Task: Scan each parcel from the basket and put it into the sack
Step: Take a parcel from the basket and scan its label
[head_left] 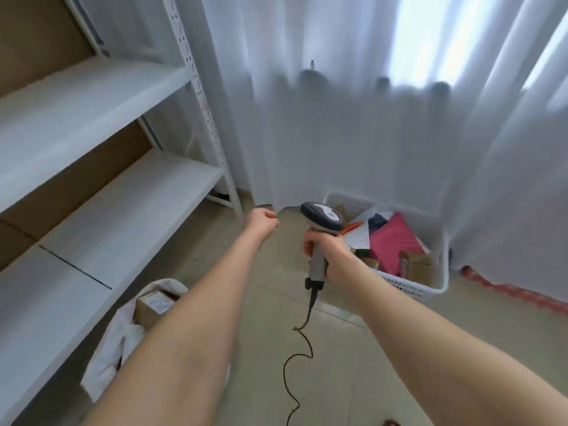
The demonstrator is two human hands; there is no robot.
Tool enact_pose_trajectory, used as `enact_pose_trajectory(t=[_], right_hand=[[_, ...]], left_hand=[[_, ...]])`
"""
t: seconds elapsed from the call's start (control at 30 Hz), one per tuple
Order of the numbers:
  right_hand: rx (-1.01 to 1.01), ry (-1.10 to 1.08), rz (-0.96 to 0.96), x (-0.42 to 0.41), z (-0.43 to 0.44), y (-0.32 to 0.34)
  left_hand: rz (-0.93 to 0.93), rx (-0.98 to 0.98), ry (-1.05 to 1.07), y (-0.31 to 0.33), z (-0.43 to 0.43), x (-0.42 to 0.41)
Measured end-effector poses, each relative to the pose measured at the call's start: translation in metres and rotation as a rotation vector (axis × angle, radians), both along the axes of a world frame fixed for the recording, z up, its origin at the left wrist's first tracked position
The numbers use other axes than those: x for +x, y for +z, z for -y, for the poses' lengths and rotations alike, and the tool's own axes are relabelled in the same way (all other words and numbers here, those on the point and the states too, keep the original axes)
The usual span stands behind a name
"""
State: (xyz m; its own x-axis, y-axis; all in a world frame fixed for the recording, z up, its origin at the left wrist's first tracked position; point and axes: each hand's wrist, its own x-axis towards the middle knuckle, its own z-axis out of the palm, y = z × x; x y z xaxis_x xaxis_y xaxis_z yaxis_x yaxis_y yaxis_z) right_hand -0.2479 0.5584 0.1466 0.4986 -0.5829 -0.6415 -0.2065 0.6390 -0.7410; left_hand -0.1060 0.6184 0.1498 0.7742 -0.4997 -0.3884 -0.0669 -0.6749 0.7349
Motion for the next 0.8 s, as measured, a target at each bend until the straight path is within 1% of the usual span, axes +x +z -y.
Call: enact_pose_trajectory(t=[0.1,0.2,0.33,0.47,0.63,0.8], right_hand=[[-0.006,-0.109,0.015,-0.047,0.052,0.002],[-0.006,-0.163,0.006,-0.097,0.107,0.004],[0.075,-0.283,0.059,-0.16,0.188,-0.006],[0.116,-0.324,0.004,-0.21,0.256,-0.026],[0.158,-0.365,-0.038,-0.234,0.323,-0.059],[0.175,-0.359,-0.108,-0.232,0.389,-0.103]], left_hand=[[-0.014,-0.011,-0.062,0.004,0.064,-0.045],[-0.02,0.0,-0.101,0.002,0.129,-0.09],[-0.019,0.013,-0.137,-0.009,0.214,-0.147],[-0.048,0.044,-0.201,-0.024,0.273,-0.194],[-0.075,0.098,-0.232,-0.049,0.337,-0.211],[-0.099,0.14,-0.289,-0.1,0.41,-0.211]])
